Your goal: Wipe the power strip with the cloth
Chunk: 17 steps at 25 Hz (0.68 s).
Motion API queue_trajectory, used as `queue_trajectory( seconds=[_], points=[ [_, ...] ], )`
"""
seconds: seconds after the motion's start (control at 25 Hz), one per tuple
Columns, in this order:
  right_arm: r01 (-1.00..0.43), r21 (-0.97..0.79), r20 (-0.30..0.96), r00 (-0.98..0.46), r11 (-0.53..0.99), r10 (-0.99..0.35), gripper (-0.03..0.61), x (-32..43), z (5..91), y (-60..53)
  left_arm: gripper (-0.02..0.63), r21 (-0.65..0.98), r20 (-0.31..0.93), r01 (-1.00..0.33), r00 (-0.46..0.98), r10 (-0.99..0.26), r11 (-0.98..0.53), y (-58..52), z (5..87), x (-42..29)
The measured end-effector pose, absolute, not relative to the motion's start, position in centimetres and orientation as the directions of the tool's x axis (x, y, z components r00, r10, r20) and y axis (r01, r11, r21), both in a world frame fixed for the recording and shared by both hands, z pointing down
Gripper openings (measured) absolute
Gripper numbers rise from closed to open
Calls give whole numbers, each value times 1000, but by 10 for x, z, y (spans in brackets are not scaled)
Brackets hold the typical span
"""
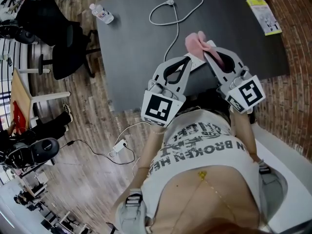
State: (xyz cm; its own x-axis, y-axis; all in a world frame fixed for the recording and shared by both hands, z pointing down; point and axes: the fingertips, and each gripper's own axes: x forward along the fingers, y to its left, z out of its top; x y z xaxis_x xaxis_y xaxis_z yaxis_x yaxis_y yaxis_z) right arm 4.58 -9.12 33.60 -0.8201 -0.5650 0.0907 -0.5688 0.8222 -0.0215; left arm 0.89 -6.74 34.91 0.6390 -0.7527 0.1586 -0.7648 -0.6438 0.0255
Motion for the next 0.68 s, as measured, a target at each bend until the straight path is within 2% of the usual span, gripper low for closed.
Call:
queue_trajectory(
  seconds=[0.68],
  points=[
    [-562,-16,103,-823,827,-558,16,45,337,-91,8,12,160,-768,633,-757,-640,-66,350,10]
  ],
)
